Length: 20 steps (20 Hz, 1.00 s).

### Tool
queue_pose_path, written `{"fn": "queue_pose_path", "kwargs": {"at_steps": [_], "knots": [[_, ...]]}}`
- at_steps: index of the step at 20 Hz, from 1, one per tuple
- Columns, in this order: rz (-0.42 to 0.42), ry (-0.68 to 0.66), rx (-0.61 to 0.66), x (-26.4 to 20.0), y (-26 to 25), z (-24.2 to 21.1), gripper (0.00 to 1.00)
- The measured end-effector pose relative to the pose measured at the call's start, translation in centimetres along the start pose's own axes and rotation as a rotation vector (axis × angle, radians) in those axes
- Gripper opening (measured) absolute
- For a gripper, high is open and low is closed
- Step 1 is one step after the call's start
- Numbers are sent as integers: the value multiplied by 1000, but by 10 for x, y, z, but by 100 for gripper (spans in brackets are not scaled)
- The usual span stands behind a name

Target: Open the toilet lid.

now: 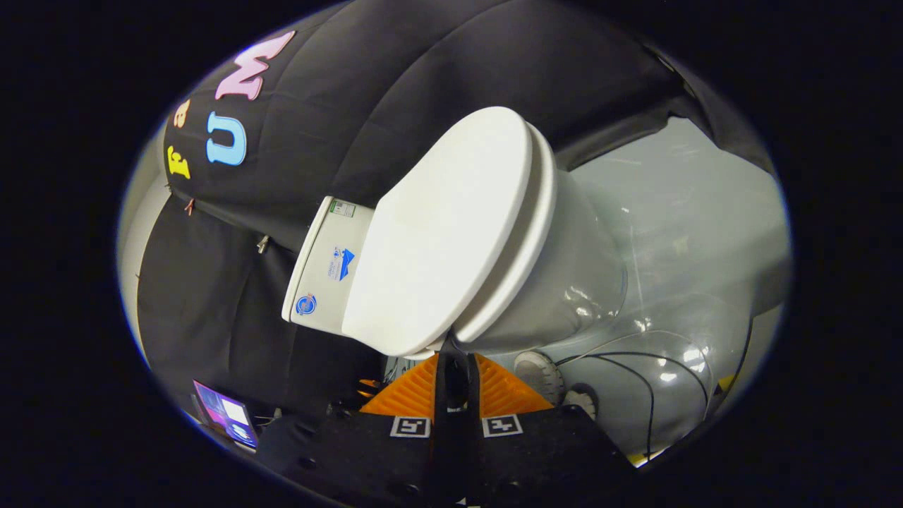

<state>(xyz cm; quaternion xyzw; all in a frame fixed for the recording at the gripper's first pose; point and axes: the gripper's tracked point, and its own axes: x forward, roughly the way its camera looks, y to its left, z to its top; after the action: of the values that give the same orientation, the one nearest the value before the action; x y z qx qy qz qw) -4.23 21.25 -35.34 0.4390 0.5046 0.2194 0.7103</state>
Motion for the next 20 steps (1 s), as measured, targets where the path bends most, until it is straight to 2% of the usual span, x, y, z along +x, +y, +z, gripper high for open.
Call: {"fn": "queue_pose_path", "kwargs": {"at_steps": [3, 8, 9, 10, 11, 14, 20], "knots": [[-9, 23, -5, -2, 0, 1, 12], [-30, 11, -94, -12, 13, 8, 12], [-24, -4, -68, -12, 17, 19, 12], [-28, 7, -72, -17, 19, 10, 4], [-32, -1, -78, -18, 20, 13, 5], [-76, 15, -109, -19, 28, 13, 5], [-146, -15, -237, -38, 77, 29, 5]]}}
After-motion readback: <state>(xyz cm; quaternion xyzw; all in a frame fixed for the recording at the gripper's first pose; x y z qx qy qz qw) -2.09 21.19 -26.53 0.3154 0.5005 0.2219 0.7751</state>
